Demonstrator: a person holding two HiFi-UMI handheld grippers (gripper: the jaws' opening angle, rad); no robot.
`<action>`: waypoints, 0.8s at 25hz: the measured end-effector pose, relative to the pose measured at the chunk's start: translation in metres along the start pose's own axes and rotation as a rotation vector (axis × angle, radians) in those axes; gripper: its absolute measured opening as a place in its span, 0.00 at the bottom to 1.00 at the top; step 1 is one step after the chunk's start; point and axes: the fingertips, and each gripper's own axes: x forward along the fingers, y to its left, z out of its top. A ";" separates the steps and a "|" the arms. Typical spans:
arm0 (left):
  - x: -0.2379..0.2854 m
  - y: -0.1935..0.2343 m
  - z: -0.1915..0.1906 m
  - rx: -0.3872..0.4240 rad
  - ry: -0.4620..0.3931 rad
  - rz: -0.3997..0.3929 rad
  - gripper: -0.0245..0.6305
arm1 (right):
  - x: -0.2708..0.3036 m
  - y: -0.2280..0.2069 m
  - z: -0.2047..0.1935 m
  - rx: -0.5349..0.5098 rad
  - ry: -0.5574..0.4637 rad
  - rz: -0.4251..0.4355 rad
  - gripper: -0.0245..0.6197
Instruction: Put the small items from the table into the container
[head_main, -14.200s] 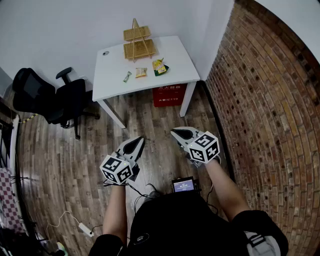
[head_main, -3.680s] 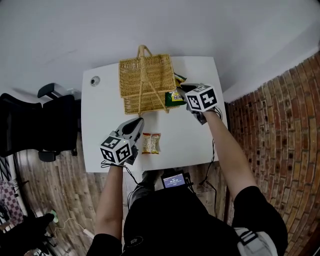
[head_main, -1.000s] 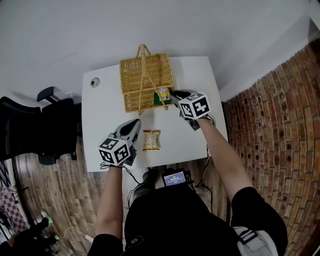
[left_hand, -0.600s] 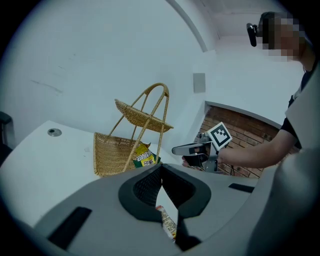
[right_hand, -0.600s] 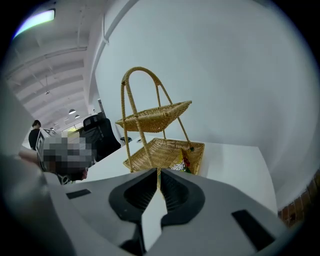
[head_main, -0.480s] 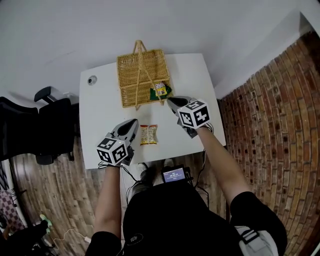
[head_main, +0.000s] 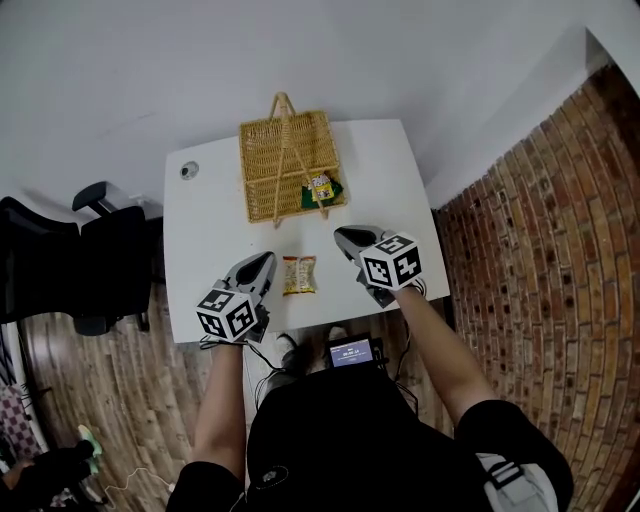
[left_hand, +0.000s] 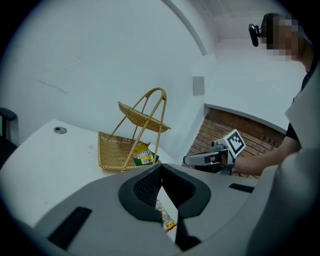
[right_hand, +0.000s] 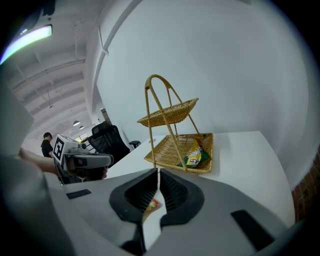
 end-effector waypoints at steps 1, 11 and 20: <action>-0.001 0.000 -0.001 -0.001 0.000 0.001 0.05 | -0.001 0.002 -0.002 0.004 -0.002 0.003 0.07; -0.012 0.000 -0.004 -0.028 -0.025 0.016 0.05 | -0.016 0.015 -0.024 0.069 -0.014 0.016 0.07; -0.017 0.003 -0.010 -0.022 -0.017 0.032 0.05 | -0.017 0.023 -0.030 0.083 -0.017 0.032 0.07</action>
